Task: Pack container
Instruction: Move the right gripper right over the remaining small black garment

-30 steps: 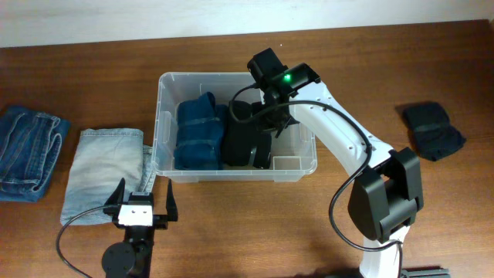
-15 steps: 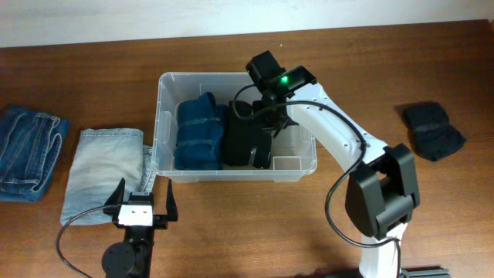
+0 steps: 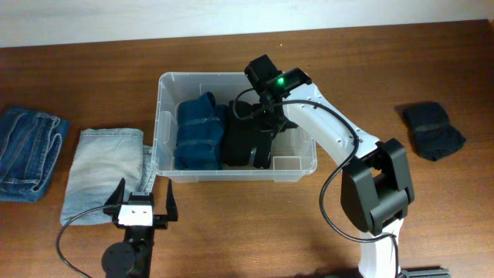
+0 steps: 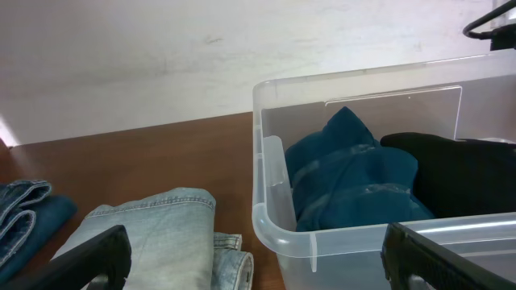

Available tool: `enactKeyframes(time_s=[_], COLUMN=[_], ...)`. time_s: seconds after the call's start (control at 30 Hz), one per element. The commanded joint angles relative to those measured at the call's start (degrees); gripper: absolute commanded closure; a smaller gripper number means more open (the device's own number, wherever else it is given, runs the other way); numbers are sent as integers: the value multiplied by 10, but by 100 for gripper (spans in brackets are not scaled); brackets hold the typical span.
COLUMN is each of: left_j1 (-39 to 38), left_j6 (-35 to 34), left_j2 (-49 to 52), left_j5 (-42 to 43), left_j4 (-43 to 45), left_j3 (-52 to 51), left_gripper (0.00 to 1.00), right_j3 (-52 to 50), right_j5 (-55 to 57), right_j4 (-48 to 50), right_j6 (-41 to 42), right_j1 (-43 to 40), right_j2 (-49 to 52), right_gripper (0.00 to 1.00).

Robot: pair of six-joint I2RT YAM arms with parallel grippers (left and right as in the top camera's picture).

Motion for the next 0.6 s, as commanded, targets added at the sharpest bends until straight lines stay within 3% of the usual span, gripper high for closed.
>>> enactKeyframes(time_s=[0.0,0.23,0.37,0.57], left_j1=[2,2,2,2], left_j6=[9,9,9,9], left_j2=[-5,-5,-5,-5], left_j5=[4,4,4,4], left_j4=[0,0,0,0], left_j3=[-4,-4,-4,-4], left_gripper=[1,1,0,1], right_j3=[-13,-52,-53,-53], right_j5=[5,-24,-98,-94], right_j4=[-2,41,69,59], right_j6=[10,15,-37,-46], right_j1=[0,0,-1,-13], right_j2=[7,14,14,13], right_gripper=[96,95,96,92])
